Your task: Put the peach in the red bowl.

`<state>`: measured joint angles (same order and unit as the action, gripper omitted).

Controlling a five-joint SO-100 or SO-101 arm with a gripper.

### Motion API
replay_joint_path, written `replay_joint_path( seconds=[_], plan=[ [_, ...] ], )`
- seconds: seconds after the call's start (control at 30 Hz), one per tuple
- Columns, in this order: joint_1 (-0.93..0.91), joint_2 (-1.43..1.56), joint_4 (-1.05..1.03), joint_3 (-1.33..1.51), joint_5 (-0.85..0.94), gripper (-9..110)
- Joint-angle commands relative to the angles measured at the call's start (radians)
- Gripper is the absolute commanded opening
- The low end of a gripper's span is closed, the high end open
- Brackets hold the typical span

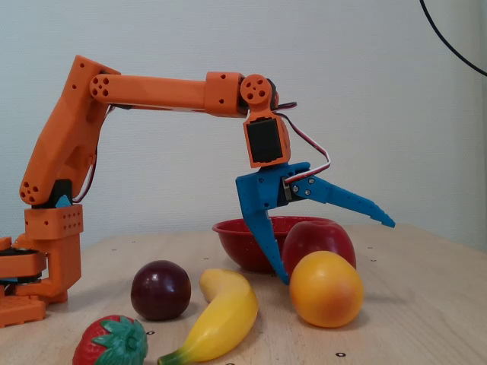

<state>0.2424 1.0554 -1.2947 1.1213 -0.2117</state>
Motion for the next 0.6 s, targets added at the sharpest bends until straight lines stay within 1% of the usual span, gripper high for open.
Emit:
replay_joint_path(
  seconds=[0.0,0.37,0.57],
  plan=[
    [0.032,0.052,-0.012,-0.077,-0.018,58],
    [0.043,0.023,-0.071,-0.071,0.008,58],
    [0.052,0.017,-0.025,-0.041,0.006,58]
  ],
)
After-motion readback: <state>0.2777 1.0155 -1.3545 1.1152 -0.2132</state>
